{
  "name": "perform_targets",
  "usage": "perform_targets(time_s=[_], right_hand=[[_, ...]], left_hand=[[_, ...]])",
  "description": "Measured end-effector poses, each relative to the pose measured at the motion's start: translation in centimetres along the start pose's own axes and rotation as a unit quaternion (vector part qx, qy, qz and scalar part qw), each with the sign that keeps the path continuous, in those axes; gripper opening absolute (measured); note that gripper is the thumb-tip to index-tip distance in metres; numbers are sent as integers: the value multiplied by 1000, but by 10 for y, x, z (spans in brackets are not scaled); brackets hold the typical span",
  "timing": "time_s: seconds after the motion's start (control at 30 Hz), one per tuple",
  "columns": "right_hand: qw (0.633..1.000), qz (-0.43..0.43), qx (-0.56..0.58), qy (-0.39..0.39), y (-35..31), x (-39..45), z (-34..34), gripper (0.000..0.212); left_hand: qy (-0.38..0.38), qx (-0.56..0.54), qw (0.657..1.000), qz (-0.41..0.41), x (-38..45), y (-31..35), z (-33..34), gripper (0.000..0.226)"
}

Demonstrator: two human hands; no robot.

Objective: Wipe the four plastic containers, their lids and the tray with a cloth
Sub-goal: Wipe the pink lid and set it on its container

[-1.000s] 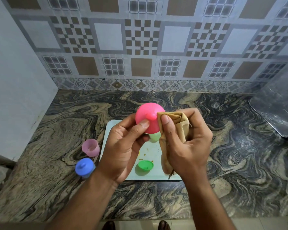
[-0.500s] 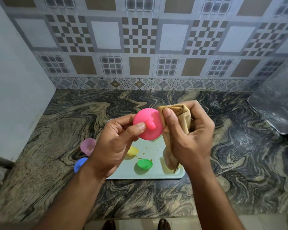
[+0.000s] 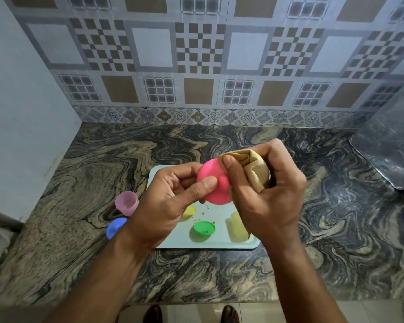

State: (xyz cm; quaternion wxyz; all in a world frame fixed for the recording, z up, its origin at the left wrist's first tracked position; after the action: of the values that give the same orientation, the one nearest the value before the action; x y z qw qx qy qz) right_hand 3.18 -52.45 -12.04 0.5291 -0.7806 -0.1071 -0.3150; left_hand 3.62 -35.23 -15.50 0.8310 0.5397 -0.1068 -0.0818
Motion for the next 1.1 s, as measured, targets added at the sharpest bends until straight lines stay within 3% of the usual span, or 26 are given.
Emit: perform_targets(time_s=[0.1,0.27,0.47,0.8,0.93,1.1], right_hand=[[999,41,18,4,3,9,-1,18],[991,64,117,10,1,1,-5,17],[995,62,80,-21,0,-6,5,18],[991,57,66,-99,3,-10,-5,20],[992,59,78,-76,2,-13,-9,17],[996,9,43,-72,-7,-5,-6,18]], left_hand=[[-11,54,998,0,-3,1,1,18],[56,52,997,23,-2,0,-5,31],[31,59,997,34,-4,3,0,26],[57,70,993,72,-8,11,1,5],[49,90,992,69,-6,17,-7,12],[-15,133,988,77,-8,18,-3,12]])
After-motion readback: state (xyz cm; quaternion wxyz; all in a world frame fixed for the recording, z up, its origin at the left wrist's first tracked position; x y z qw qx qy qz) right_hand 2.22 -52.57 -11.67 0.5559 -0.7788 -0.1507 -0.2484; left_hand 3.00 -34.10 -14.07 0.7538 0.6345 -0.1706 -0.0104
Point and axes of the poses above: each hand's wrist, its own x-axis towards the middle knuckle, its own z-axis out of the palm, y = z × x, the point moved 4 cm from there along x, towards the middle knuckle, and after that the axes turned 6 degrees about -x, right-handed, at the moved point
